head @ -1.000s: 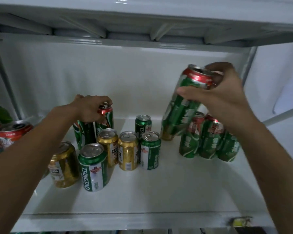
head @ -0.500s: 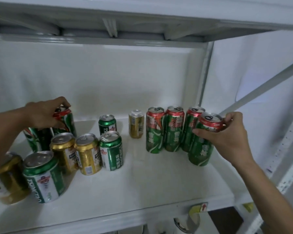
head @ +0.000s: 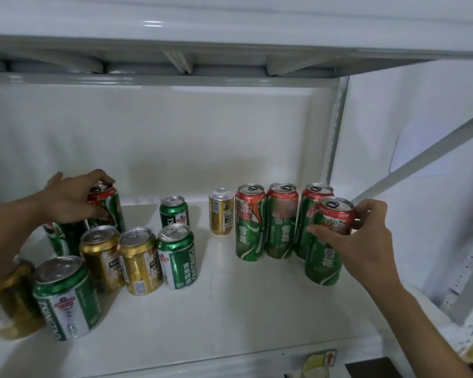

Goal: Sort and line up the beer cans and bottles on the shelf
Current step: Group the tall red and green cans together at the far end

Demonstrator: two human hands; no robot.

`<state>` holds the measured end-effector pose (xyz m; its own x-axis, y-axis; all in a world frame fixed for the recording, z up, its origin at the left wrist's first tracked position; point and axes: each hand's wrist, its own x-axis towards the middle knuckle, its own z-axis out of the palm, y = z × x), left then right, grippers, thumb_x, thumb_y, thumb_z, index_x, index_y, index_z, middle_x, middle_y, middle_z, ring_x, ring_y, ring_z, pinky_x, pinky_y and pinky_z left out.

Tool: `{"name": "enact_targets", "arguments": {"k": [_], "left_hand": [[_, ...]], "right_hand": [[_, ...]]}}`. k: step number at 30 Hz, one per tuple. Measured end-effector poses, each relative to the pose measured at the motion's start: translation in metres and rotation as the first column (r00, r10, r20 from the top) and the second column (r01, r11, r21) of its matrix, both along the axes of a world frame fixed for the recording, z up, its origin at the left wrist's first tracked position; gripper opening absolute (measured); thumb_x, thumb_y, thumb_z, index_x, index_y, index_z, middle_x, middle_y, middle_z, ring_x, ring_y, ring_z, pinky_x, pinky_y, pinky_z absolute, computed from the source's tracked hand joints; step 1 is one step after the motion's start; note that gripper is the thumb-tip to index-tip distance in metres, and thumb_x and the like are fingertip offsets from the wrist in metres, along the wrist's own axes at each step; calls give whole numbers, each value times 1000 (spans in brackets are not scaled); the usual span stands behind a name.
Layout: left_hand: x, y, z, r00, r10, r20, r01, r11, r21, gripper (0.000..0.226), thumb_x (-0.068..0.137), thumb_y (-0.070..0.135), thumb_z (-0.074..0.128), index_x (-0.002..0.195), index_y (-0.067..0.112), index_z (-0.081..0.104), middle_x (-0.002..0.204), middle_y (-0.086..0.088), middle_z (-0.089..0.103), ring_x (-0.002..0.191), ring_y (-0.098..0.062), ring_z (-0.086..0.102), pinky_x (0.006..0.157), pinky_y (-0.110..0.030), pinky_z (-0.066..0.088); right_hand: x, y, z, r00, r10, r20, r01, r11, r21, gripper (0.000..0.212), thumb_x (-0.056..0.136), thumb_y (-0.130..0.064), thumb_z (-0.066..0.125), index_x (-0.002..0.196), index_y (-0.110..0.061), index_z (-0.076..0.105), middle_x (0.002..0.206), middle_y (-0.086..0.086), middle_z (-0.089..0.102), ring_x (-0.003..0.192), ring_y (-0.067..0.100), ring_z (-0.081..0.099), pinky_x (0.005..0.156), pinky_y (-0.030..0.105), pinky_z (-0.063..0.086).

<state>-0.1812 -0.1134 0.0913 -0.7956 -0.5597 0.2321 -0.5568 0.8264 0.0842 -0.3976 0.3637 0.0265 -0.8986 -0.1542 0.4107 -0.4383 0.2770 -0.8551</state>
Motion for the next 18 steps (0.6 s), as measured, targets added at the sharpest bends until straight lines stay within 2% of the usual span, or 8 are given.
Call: {"name": "enact_targets", "arguments": {"k": [3,6,11,15,18], "left_hand": [[2,1,0,1000,-9,-23,9,1000,14,71,79,43,85,137,35,45,131,-2,69,121,-30,62,113,-46,25],[4,4,0,999,-11,-46,12,1000,23,71,81,43,84,138,34,44,134,-3,68,123,-31,61,117,-49,20],[7,16,-1,999,27,-46,-28,999,-20,68,83,45,81,139,35,42,133,-3,70,132,-27,59,125,-47,-6],[10,23,-4,998,31,-60,-34,998,-54,66,86,46,77,141,35,41,135,-2,69,134,-25,58,124,-46,-14],[10,29,-4,996,37,-76,-41,998,-51,67,85,44,78,141,34,43,135,-3,69,134,-25,58,124,-46,-14]], "right_hand": [[3,0,-13,999,47,13,-47,999,6,88,64,-25,95,129,-23,35,118,-4,55,97,16,60,76,20,51],[6,0,-27,997,75,5,-75,995,69,102,67,-26,93,148,-22,30,132,2,60,103,14,59,88,33,52],[1,6,-25,995,95,-29,-91,989,113,99,73,-21,90,153,-19,30,140,9,61,103,17,58,94,41,53],[-2,7,-31,994,88,-61,-81,990,115,100,75,-17,89,155,-20,29,140,11,60,118,31,64,96,46,53],[-5,5,-34,995,82,-58,-75,991,108,100,75,-16,88,155,-22,28,142,11,59,123,35,62,98,49,52]]}}
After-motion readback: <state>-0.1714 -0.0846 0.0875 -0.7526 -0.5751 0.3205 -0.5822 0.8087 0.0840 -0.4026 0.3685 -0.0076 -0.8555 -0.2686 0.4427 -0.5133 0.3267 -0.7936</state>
